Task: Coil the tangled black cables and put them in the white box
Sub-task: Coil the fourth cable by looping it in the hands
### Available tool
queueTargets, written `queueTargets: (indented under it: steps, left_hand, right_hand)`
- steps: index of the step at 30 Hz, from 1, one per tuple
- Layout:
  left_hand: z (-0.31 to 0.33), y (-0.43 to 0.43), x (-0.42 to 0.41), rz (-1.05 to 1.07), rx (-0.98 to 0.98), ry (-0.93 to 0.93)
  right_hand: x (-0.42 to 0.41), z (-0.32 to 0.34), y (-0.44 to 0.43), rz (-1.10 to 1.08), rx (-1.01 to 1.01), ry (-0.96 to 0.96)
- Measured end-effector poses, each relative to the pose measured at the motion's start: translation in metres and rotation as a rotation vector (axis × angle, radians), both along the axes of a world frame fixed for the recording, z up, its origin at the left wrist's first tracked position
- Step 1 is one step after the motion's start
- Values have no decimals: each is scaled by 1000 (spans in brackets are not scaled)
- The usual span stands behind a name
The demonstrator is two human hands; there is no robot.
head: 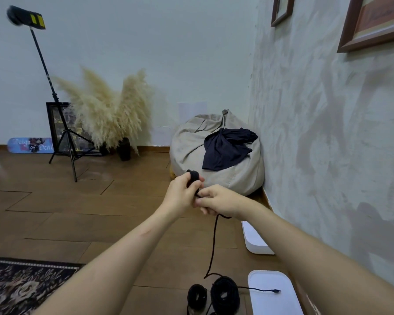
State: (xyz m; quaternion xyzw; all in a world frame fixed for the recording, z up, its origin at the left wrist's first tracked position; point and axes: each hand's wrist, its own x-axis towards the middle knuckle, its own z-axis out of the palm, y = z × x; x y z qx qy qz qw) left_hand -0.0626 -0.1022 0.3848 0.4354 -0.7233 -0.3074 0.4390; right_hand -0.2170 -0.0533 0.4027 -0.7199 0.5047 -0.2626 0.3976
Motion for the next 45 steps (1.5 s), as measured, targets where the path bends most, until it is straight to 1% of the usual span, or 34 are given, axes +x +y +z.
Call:
queueTargets:
  steps: [3,5,8,10,12,13,14,17,20,26,34,37,40,41,42,45]
  left_hand:
    - [-3,-2,2,-40,-46,-162]
    - [-3,-2,1,-112,-10,-231]
    - [0,1,-2,-246,74,-339]
    - [2,5,-3,-363,216,-314]
    - [4,6,-2,-448,399,-201]
    - [5,6,-1,-475,441,-178]
    - [5,7,-1,-486,431,-195]
    - [4,13,-4,-458,250,-310]
    - [1,14,-6,-366,140,-341]
    - [6,13,6,-280,168,-277]
    - [4,17,1,-192,142,-223]
    - [3,17,0,-169,121,-215]
    - [-1,15,0,-157,128,-225]
    - [-2,15,0,-151,132,-227]
    - [-3,14,0,-145,131,-229]
    - [-4,14,-1,-126,119,-234]
  right_hand:
    - [-15,9,2,32,18,51]
    - [-27,14,3,45,9,99]
    - [-44,18,2,41,-58,182]
    - [-51,17,1,37,-92,192]
    - [-55,16,1,15,-116,163]
    - [-56,16,0,-1,-132,151]
    - [-55,16,-1,-14,-150,143]
    - [-51,15,-3,-49,-198,115]
    - [-48,12,-7,-134,-295,178]
    - [-53,5,-14,-254,-454,340]
    - [-52,1,-14,-354,-477,445]
    - [-47,3,-13,-326,-459,535]
    - [-42,3,-9,-293,-389,579]
    - [-40,3,-8,-294,-358,569]
    - [-38,2,-8,-302,-314,517]
    - [-28,0,-6,-337,-161,268]
